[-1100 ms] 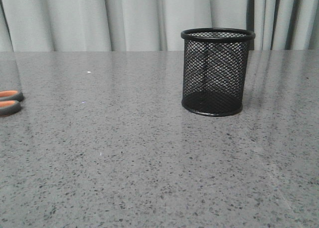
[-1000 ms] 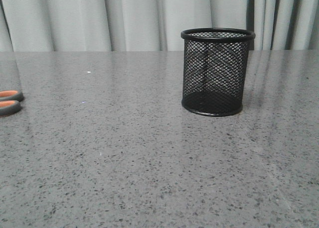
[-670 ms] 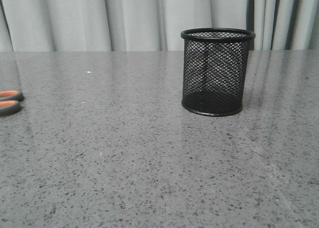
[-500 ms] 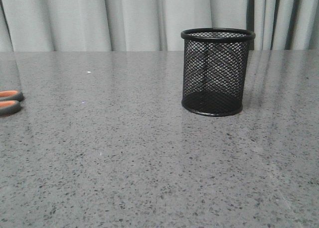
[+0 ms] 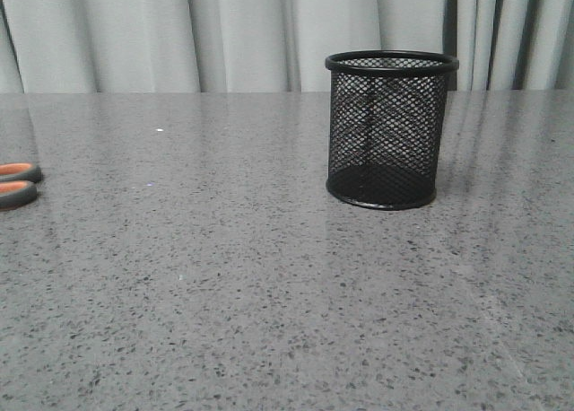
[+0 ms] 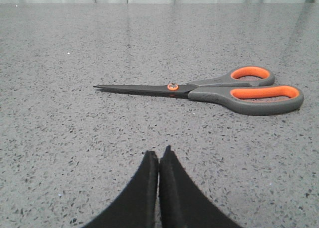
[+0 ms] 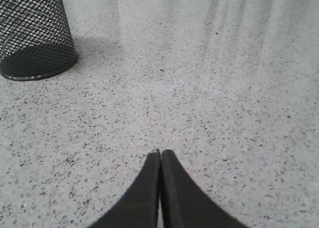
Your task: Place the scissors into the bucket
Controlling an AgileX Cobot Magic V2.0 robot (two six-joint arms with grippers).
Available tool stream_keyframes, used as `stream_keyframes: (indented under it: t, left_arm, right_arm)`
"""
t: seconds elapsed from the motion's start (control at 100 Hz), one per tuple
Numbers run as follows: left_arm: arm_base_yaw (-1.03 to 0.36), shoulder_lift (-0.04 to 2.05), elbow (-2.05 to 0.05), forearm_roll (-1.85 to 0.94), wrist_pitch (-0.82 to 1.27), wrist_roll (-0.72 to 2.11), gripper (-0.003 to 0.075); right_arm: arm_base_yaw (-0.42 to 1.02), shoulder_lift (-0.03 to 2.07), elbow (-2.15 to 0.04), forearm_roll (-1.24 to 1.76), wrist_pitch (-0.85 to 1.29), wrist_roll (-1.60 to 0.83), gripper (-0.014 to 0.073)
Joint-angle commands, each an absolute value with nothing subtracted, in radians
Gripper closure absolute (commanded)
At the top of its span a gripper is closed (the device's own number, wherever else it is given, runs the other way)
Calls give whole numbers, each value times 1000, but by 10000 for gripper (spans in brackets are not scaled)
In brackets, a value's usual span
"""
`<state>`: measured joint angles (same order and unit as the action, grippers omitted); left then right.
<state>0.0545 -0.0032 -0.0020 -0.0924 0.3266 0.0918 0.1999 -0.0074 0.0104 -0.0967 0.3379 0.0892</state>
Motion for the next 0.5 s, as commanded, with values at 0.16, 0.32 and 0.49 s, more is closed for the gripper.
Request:
stream_keyframes:
  t: [0.16,0.32,0.49]
  left_arm:
    - [58,-29,25,-87,184,82,741]
    - [58,-29,25,-326,33,78,741]
    - [58,-29,25,-869,-69,78,741]
  right_arm:
    - [193,-32,28,-118,253,83,638]
    - [193,-32,28,85,20,85,638]
    - [193,-32,28,234,-79,85,638]
